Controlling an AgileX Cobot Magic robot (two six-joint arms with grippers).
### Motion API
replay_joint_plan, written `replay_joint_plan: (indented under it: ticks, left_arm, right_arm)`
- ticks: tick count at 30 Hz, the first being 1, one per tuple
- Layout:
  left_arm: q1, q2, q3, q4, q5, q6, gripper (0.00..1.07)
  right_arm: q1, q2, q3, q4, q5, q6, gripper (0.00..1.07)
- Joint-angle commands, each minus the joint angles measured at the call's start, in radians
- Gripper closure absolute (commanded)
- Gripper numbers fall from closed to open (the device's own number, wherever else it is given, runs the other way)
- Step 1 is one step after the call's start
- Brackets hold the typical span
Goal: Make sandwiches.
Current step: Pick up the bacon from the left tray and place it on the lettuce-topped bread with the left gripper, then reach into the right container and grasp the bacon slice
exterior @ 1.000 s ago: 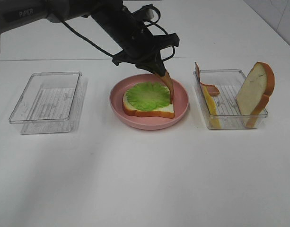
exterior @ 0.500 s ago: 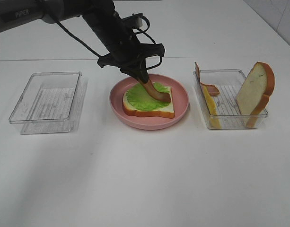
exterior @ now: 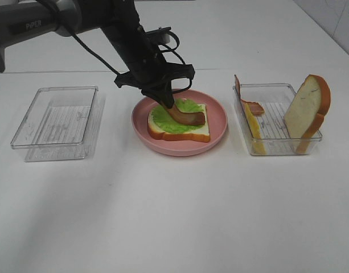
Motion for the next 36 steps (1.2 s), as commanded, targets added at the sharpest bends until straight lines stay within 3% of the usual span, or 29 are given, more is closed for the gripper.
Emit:
replay_joint_plan:
  ticks: [1,2,5,7,8,9,11,21,23,27,31,33,34,36]
  left_arm:
    - [-0.003,0.000,-0.003,0.014,0.010,-0.002,0.91]
    - [-0.003,0.000,-0.003,0.015,0.013,0.000,0.73]
    - [-0.003,0.000,-0.003,0.017,0.013,-0.001,0.64]
    - [-0.003,-0.012,-0.003,0.039,0.034,-0.005,0.20]
    - [-0.003,-0.012,-0.003,0.039,0.034,-0.005,0.20]
    - [-0.003,-0.016,-0.003,0.045,0.041,-0.005,0.10]
    - [-0.003,-0.029,-0.003,0.060,0.058,-0.005,0.05]
    - [0.002,-0.132,-0.006,0.223,0.184,-0.023,0.05]
    - [0.023,-0.164,-0.009,0.291,0.249,-0.047,0.05]
    - [0.061,-0.192,-0.009,0.319,0.262,-0.052,0.05]
    - [0.153,-0.240,-0.009,0.313,0.262,-0.044,0.05]
    - [0.237,-0.271,-0.009,0.324,0.262,-0.017,0.06]
    - [0.237,-0.271,-0.009,0.324,0.262,-0.017,0.06]
    - [0.334,-0.294,-0.001,0.333,0.262,-0.016,0.06]
  right_arm:
    - [-0.005,-0.030,0.003,-0.005,-0.009,-0.008,0.11]
    - [-0.005,-0.030,0.003,-0.005,-0.009,-0.008,0.11]
    - [-0.005,-0.030,0.003,-0.005,-0.009,-0.008,0.11]
    - [-0.005,-0.030,0.003,-0.005,-0.009,-0.008,0.11]
    - [-0.005,-0.030,0.003,-0.005,-0.009,-0.008,0.11]
    - [-0.005,-0.030,0.003,-0.005,-0.009,-0.008,0.11]
    - [-0.005,-0.030,0.003,-0.005,-0.009,-0.008,0.11]
    - [-0.005,-0.030,0.003,-0.005,-0.009,-0.008,0.11]
    - [-0.005,-0.030,0.003,-0.005,-0.009,-0.008,0.11]
    - [-0.005,-0.030,0.003,-0.005,-0.009,-0.008,0.11]
    - [-0.005,-0.030,0.003,-0.005,-0.009,-0.008,0.11]
    - [-0.005,-0.030,0.003,-0.005,-0.009,-0.008,0.11]
    - [-0.005,-0.030,0.003,-0.005,-0.009,-0.008,0.11]
    - [-0.005,-0.030,0.003,-0.005,-0.009,-0.008,0.11]
